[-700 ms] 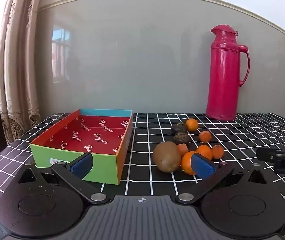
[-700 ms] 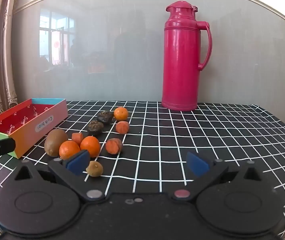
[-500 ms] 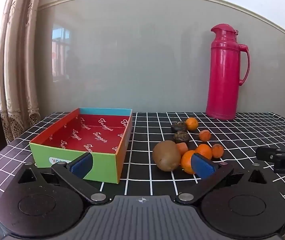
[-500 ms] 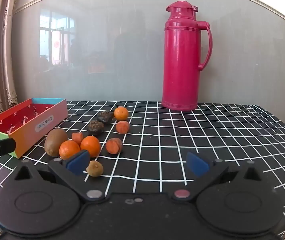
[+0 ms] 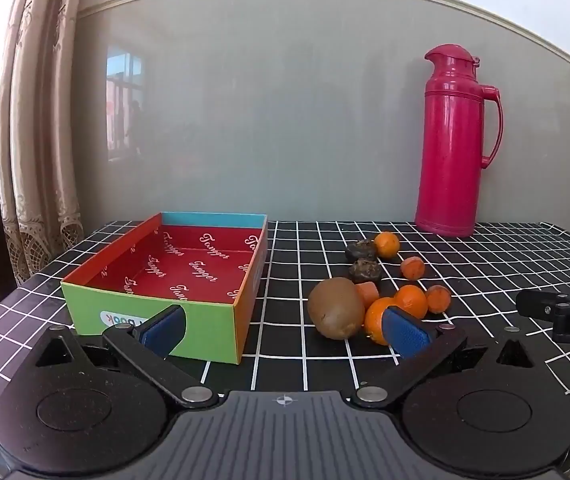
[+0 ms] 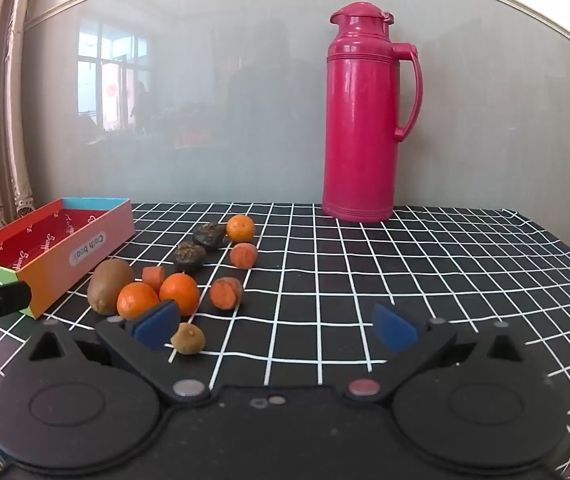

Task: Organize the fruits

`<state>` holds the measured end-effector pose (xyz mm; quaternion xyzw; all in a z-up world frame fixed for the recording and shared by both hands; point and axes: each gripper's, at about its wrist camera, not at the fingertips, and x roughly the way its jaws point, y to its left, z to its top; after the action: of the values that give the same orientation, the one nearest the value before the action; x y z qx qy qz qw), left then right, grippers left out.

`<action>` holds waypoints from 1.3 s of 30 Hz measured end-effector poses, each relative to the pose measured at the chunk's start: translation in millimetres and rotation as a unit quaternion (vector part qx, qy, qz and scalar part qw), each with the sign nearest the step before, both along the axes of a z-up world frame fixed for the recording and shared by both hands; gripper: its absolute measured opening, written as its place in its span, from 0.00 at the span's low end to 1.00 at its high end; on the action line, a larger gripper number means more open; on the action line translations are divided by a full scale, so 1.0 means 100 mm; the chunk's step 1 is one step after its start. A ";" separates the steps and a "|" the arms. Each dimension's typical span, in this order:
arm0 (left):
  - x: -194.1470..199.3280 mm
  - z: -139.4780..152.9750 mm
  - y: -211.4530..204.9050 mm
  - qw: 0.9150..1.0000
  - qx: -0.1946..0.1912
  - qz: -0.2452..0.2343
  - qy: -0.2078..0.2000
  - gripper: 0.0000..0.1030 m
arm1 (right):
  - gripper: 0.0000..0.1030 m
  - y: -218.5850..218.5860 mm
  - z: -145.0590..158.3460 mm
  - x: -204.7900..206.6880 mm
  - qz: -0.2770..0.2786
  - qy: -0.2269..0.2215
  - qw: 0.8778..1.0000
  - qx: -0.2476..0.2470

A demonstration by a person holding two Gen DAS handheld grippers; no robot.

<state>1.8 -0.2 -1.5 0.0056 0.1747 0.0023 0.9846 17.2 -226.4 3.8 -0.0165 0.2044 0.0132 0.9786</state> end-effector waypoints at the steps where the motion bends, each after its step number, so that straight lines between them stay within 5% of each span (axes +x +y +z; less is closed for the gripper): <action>1: 0.00 0.00 0.00 1.000 0.000 0.000 0.000 1.00 | 1.00 0.00 0.00 0.00 0.000 0.000 1.000 0.000; 39: -0.02 0.01 0.00 1.000 -0.004 -0.006 -0.005 1.00 | 1.00 0.00 -0.01 0.00 0.001 0.002 1.000 -0.003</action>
<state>-0.2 0.3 -0.4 0.0023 0.1697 -0.0043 0.9855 17.3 -226.3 3.1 -0.0197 0.2060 0.0137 0.9783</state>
